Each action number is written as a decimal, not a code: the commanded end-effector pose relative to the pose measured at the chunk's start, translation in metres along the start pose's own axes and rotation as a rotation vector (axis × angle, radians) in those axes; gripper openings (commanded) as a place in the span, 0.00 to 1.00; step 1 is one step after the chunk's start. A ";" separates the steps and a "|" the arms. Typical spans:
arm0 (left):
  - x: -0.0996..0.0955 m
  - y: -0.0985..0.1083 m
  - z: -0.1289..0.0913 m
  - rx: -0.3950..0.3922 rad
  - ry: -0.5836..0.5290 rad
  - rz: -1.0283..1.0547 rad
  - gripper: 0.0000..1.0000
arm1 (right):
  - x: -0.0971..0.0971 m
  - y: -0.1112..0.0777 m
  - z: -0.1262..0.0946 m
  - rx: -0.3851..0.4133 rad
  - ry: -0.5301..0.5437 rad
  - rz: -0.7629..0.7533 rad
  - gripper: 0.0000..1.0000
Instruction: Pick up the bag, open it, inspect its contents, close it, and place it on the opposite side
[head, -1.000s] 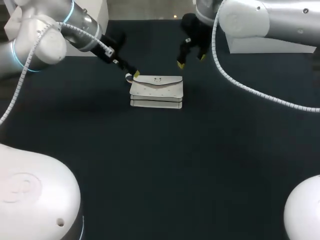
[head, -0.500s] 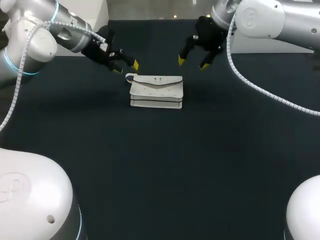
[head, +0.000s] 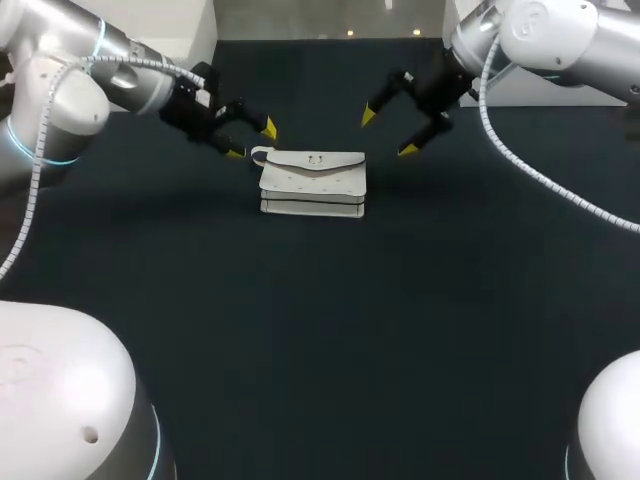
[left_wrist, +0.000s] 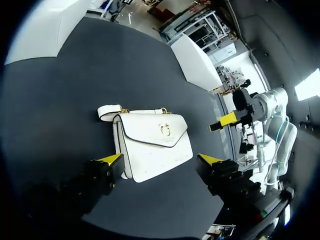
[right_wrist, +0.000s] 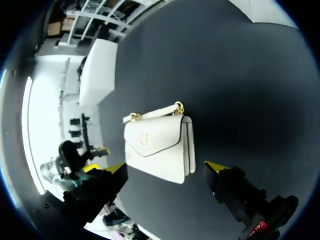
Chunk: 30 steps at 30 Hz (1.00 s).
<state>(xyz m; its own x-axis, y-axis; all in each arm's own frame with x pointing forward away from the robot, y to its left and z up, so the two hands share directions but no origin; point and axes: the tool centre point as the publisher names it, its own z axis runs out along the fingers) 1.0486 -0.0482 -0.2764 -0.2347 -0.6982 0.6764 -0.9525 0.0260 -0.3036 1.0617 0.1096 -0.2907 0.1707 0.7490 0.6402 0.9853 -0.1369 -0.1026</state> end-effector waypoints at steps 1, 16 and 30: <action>-0.019 -0.011 0.011 -0.048 0.108 -0.106 1.00 | -0.009 0.020 0.025 0.113 0.046 0.105 1.00; -0.024 -0.017 0.031 -0.106 0.203 -0.156 1.00 | -0.012 0.018 0.052 0.174 0.193 0.148 1.00; -0.026 -0.014 0.043 -0.099 0.265 -0.164 1.00 | -0.006 0.017 0.065 0.186 0.237 0.130 1.00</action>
<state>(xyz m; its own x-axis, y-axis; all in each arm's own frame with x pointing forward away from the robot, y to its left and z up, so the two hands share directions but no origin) 1.0739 -0.0602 -0.3102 -0.1055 -0.5063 0.8559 -0.9929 0.0067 -0.1184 1.0724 0.1432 -0.3436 0.3102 0.5570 0.7704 0.9459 -0.0995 -0.3089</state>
